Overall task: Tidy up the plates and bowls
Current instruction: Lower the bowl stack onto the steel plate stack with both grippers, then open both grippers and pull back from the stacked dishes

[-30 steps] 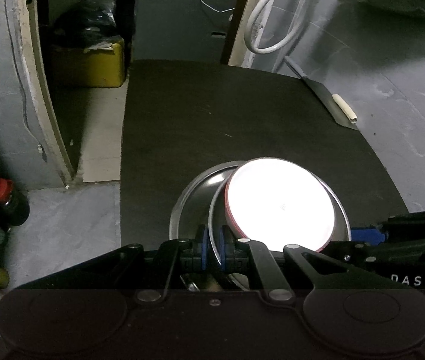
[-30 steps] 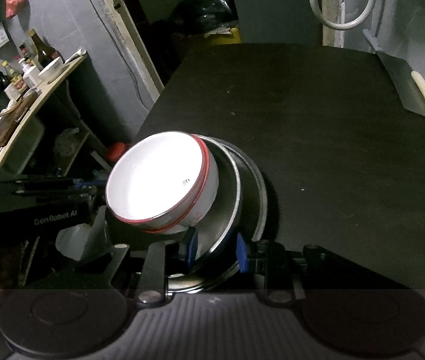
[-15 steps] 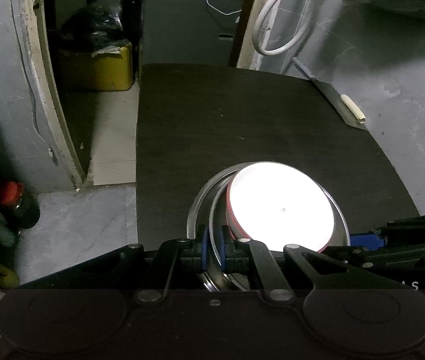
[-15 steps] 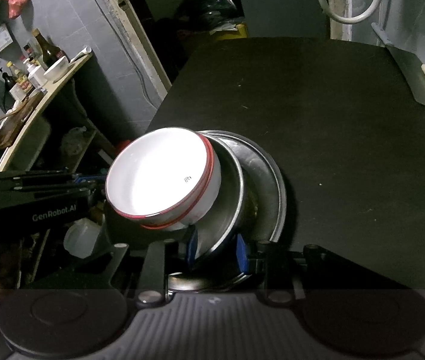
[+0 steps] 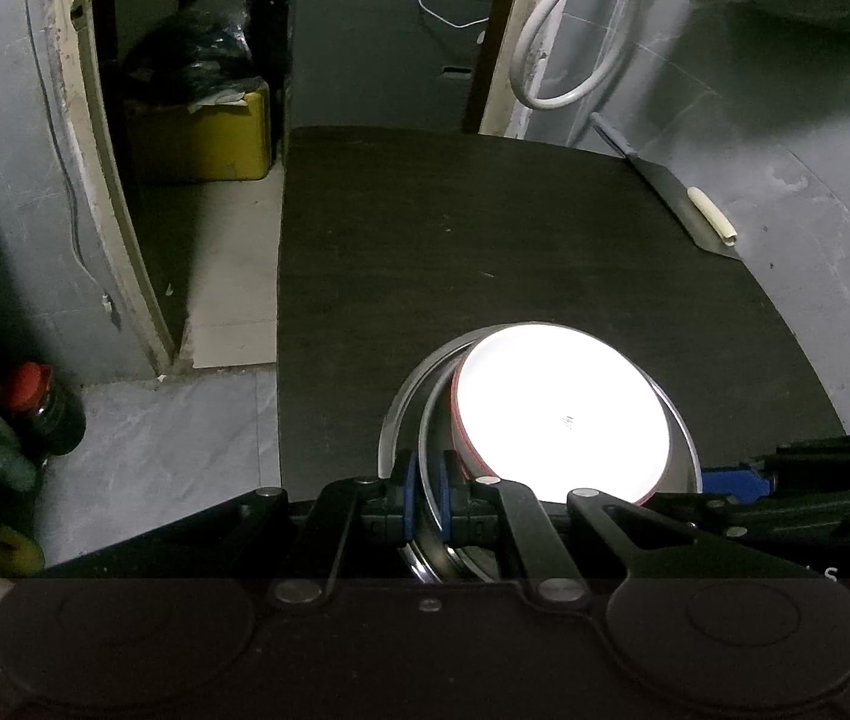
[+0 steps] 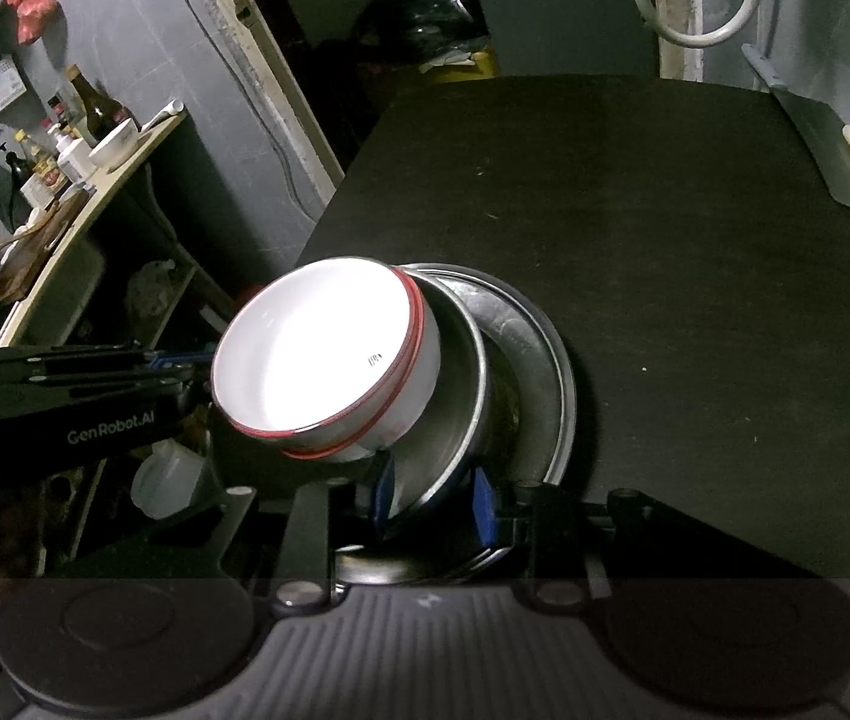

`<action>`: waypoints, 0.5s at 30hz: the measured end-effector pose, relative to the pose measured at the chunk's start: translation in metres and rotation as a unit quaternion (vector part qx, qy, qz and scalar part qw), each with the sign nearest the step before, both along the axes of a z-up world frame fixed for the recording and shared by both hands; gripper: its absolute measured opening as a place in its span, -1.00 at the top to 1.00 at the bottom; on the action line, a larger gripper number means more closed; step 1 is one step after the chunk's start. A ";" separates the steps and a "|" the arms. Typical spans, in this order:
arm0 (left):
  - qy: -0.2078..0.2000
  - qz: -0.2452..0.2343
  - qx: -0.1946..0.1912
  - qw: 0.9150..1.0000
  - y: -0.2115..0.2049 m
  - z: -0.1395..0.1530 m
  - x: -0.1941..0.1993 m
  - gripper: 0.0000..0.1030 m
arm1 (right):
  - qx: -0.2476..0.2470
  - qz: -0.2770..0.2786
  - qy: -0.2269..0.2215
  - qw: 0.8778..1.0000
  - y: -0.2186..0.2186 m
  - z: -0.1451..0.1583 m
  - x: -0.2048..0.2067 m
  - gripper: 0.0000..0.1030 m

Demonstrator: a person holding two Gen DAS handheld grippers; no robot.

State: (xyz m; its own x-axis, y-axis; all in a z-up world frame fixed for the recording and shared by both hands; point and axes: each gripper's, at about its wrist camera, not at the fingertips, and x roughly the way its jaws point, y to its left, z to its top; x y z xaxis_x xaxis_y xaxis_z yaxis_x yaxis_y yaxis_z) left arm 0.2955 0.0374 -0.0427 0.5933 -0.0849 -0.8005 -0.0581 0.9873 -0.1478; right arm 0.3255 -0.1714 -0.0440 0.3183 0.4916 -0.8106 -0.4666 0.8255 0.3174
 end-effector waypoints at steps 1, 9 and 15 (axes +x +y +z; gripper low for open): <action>0.000 0.000 0.000 1.000 0.000 0.000 0.000 0.88 | 0.000 0.000 0.000 1.000 0.000 0.000 0.000 0.38; -0.001 0.006 -0.001 1.000 0.000 -0.001 0.000 0.88 | 0.000 -0.005 -0.002 1.000 0.001 0.000 0.000 0.38; -0.001 0.010 -0.004 1.000 0.001 -0.001 -0.002 0.86 | 0.000 -0.008 -0.006 1.000 0.001 0.001 -0.002 0.34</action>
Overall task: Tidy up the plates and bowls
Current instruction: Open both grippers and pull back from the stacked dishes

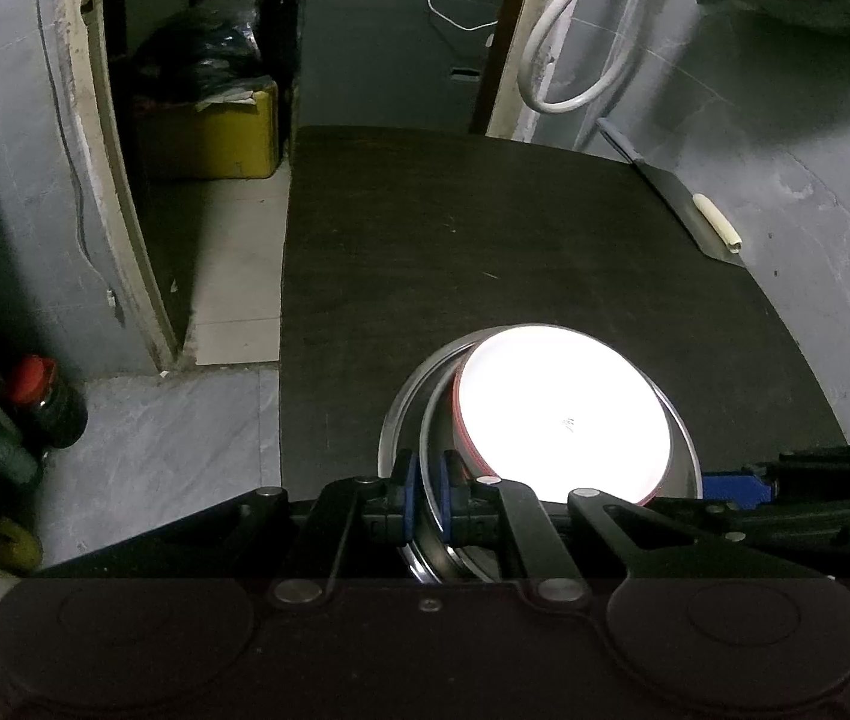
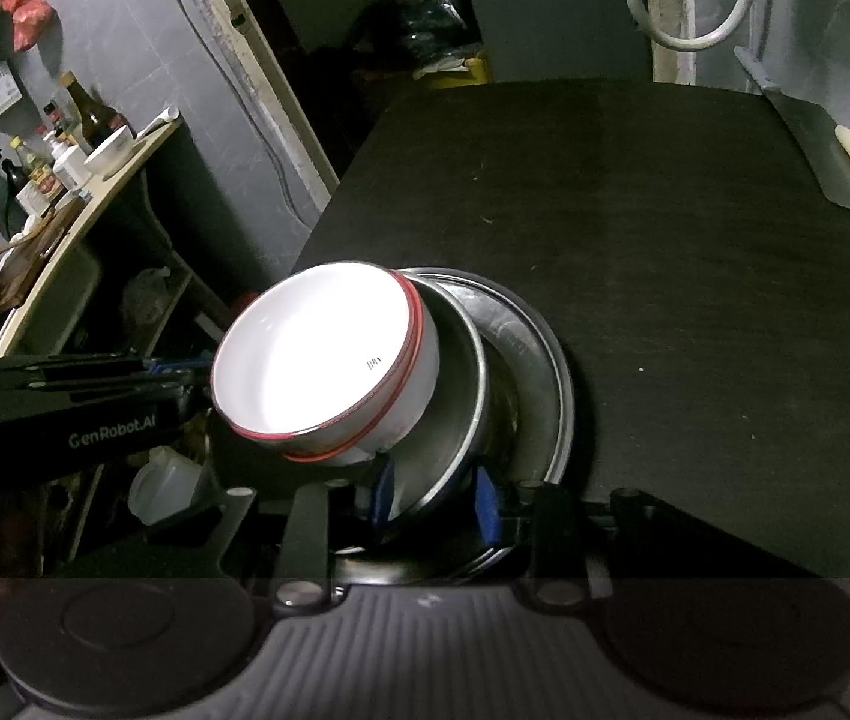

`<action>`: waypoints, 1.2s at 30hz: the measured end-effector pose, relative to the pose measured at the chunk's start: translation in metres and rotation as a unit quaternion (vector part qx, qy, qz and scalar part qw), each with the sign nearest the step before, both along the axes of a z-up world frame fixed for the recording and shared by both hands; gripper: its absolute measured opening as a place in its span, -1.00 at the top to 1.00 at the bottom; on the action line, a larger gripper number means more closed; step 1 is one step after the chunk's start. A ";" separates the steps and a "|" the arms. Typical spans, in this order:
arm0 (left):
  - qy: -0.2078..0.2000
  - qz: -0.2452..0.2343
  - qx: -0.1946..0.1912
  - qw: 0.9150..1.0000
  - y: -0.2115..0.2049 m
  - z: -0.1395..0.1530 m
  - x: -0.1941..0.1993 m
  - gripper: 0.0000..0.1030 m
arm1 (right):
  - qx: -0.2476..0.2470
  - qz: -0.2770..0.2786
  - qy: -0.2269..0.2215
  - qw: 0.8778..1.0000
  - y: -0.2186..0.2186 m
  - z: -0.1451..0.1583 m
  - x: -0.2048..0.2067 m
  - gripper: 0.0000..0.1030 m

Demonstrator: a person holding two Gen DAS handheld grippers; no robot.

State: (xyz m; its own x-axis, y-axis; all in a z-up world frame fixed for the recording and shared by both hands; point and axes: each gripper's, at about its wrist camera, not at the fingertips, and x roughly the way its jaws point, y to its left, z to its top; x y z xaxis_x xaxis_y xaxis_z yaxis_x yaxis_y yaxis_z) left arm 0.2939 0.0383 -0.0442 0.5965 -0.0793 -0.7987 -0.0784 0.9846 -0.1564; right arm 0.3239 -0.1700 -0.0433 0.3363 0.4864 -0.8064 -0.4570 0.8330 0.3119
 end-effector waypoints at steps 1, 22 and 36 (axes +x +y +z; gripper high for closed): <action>0.000 0.001 0.001 1.000 0.000 0.000 0.000 0.84 | -0.001 0.000 -0.001 1.000 0.000 0.000 0.000 0.34; -0.024 0.033 0.037 0.998 0.003 0.017 -0.020 -0.44 | 0.002 -0.058 -0.047 0.997 -0.019 0.017 -0.023 -0.48; -0.076 0.018 0.013 0.997 0.018 0.049 -0.063 -0.98 | 0.006 -0.160 -0.107 0.981 -0.033 0.051 -0.072 -0.99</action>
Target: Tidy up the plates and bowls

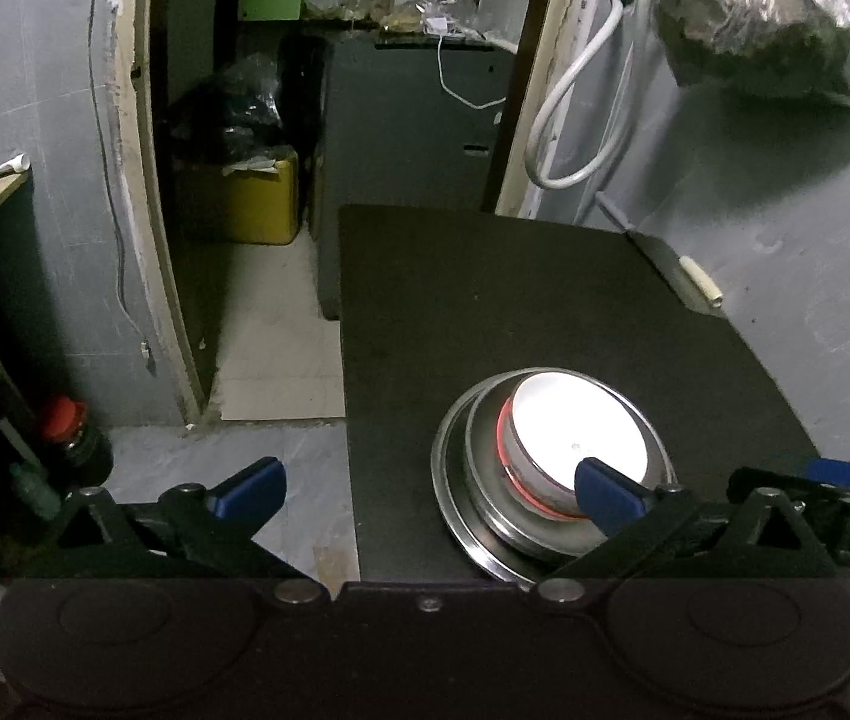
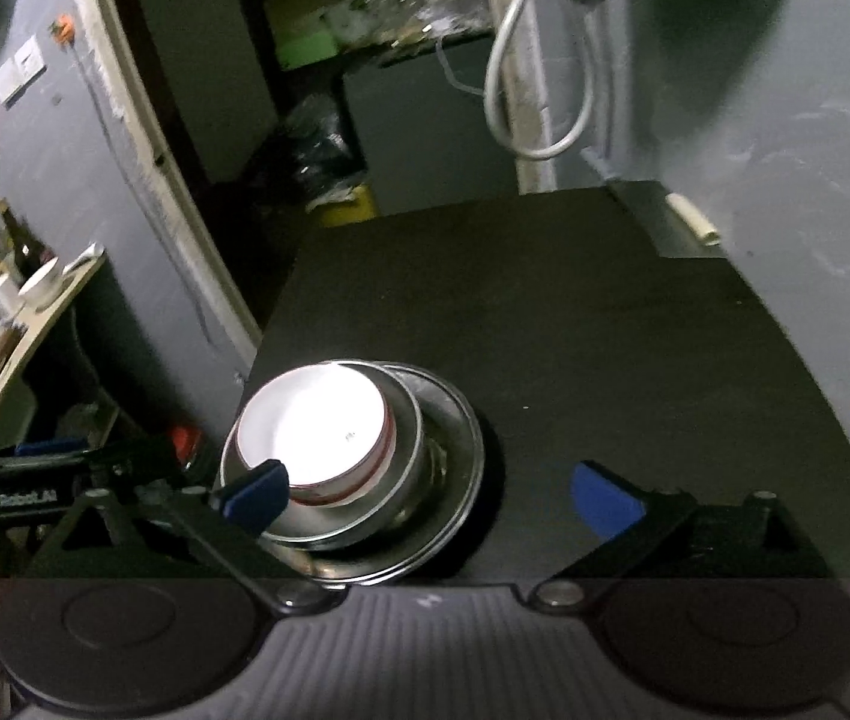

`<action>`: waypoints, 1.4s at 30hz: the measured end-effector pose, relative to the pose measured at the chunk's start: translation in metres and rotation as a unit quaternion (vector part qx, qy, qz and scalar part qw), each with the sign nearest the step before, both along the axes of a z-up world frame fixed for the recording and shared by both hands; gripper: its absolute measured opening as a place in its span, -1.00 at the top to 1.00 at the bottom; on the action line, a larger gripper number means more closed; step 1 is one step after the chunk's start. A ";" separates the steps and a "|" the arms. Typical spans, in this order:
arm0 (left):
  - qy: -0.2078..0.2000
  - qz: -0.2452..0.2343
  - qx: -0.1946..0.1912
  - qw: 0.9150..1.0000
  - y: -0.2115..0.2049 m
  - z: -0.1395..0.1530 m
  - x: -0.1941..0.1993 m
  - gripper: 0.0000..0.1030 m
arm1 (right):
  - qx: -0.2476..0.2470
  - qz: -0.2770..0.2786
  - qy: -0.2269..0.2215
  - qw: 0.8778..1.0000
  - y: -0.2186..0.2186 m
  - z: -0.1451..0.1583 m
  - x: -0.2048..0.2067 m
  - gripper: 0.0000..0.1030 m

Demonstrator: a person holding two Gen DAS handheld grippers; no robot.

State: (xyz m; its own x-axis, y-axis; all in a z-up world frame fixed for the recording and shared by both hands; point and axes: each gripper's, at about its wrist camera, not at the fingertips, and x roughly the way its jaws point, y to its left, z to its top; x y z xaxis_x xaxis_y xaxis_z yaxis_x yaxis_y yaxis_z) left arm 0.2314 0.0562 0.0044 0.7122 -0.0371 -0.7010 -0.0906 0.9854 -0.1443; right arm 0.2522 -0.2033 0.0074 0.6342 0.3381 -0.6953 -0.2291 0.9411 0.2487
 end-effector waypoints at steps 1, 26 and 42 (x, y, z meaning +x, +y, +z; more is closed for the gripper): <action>-0.003 -0.001 -0.003 1.000 0.002 0.001 -0.002 -0.98 | 0.001 -0.009 -0.002 1.000 -0.001 0.002 -0.005 -0.99; -0.059 -0.019 -0.004 0.998 0.000 0.008 -0.088 -0.98 | -0.004 -0.096 -0.031 0.995 -0.017 0.008 -0.096 -1.00; -0.022 0.058 0.051 0.997 -0.063 0.016 -0.167 -0.98 | 0.019 0.002 -0.019 1.000 -0.069 -0.006 -0.134 -1.00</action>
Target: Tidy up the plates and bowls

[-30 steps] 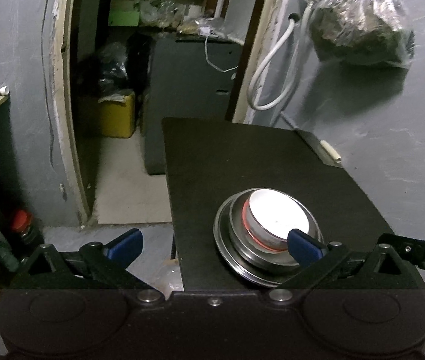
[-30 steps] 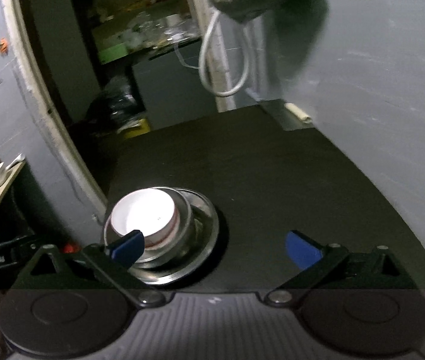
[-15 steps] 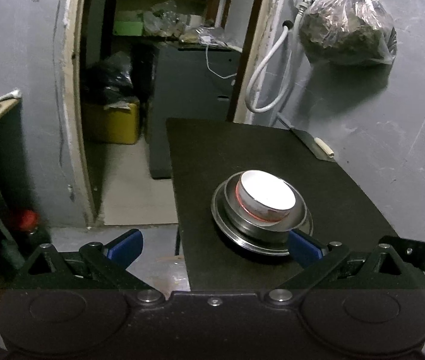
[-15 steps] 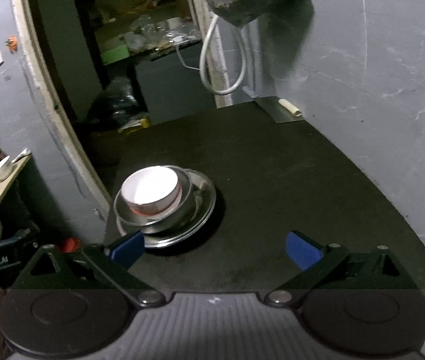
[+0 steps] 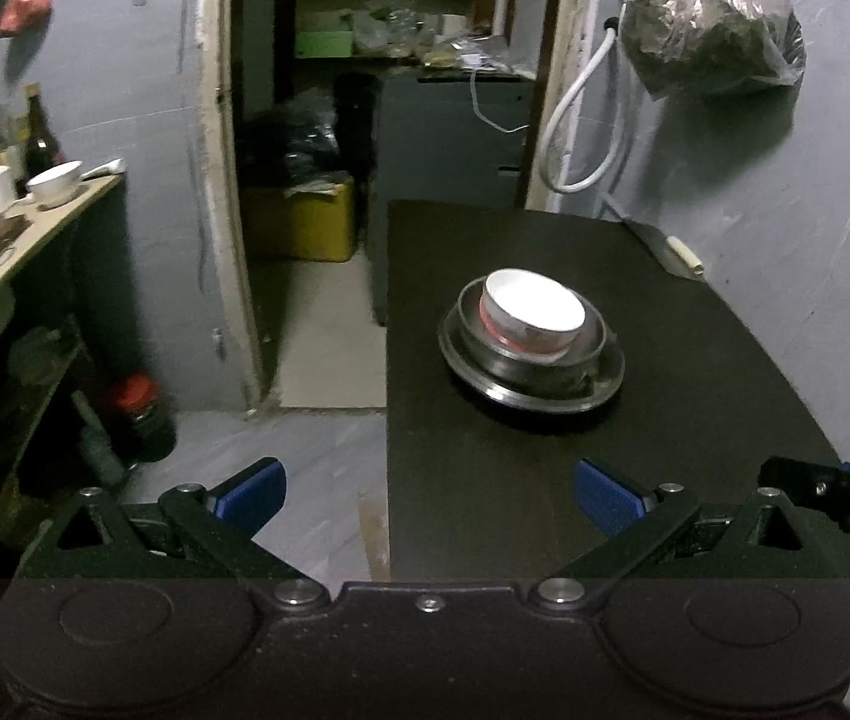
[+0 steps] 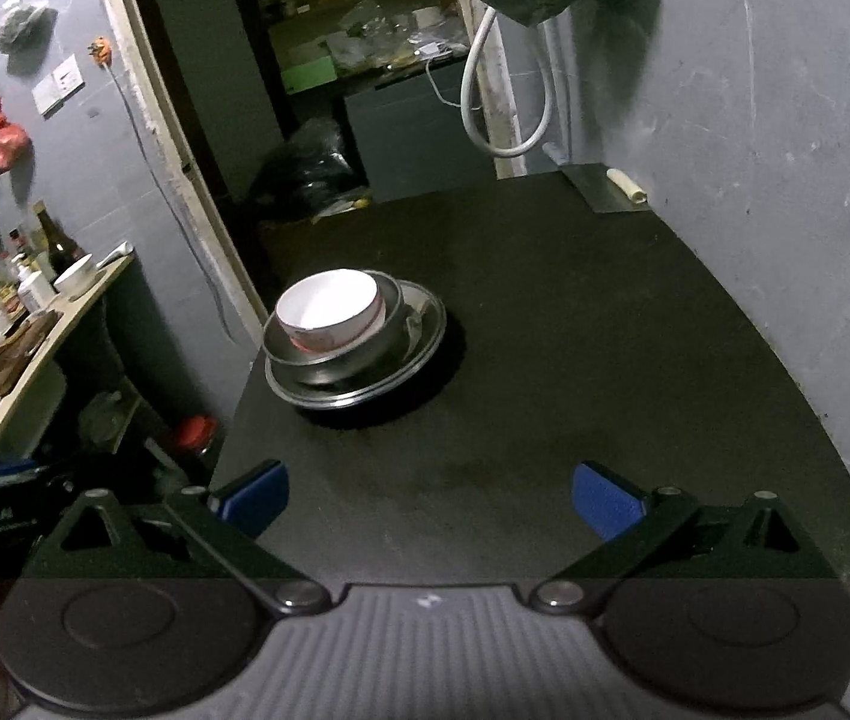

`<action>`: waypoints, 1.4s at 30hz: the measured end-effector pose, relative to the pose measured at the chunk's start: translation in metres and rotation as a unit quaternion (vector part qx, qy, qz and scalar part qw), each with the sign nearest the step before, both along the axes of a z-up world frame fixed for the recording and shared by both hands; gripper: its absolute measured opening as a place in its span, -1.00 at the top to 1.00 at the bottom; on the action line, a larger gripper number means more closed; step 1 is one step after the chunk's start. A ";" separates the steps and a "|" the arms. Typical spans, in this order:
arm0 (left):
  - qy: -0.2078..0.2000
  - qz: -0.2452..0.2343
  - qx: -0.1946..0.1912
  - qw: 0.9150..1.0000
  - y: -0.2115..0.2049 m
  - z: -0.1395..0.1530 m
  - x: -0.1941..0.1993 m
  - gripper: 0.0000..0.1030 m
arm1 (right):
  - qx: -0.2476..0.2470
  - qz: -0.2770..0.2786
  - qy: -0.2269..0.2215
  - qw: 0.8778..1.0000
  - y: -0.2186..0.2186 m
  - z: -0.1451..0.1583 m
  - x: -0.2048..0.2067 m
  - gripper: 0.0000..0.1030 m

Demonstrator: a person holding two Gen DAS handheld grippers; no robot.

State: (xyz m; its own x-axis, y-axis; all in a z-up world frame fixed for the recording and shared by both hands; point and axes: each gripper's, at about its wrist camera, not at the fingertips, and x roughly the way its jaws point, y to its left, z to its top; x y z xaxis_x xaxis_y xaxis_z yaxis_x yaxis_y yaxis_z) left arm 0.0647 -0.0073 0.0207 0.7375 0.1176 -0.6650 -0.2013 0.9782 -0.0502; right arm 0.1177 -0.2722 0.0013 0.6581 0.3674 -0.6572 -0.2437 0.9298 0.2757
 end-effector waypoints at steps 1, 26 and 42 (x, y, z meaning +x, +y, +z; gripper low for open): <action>0.002 0.004 0.003 1.000 -0.003 0.001 -0.004 -0.98 | 0.004 0.003 0.002 1.000 -0.003 -0.002 -0.001 -1.00; 0.044 -0.031 0.019 0.998 0.004 0.006 -0.035 -0.98 | 0.023 -0.071 0.016 0.997 -0.008 -0.014 -0.033 -1.00; -0.015 -0.163 -0.009 0.987 0.036 0.007 -0.015 -0.98 | -0.036 -0.163 -0.034 0.985 0.032 0.015 -0.080 -1.00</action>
